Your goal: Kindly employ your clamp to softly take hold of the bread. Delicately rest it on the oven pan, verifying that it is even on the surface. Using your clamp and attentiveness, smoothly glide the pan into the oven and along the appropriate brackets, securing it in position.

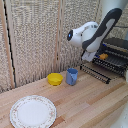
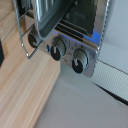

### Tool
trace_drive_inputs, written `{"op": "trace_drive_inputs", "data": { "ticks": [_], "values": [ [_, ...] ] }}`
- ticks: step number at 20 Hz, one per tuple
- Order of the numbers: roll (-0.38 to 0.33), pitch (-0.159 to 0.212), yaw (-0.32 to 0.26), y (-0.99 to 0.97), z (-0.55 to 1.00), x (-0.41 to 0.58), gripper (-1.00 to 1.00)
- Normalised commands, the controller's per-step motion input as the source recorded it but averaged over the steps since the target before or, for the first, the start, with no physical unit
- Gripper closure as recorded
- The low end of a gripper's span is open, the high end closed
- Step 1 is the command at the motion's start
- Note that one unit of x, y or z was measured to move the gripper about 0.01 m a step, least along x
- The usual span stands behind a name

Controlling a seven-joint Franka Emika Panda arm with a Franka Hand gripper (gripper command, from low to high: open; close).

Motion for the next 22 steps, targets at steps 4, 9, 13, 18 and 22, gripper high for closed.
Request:
{"op": "trace_drive_inputs", "data": {
  "ticks": [4,9,13,18,22],
  "values": [
    [-0.131,0.080,0.222,-0.44,-0.39,0.000,-1.00],
    [-0.105,0.033,0.225,-0.45,-0.31,-0.006,-1.00],
    [-0.014,0.006,0.188,-0.53,-0.06,0.000,-1.00],
    [0.055,0.001,0.187,-0.51,0.02,0.021,-1.00],
    [0.094,0.017,0.140,-0.27,0.09,0.029,1.00]
  ]
}}
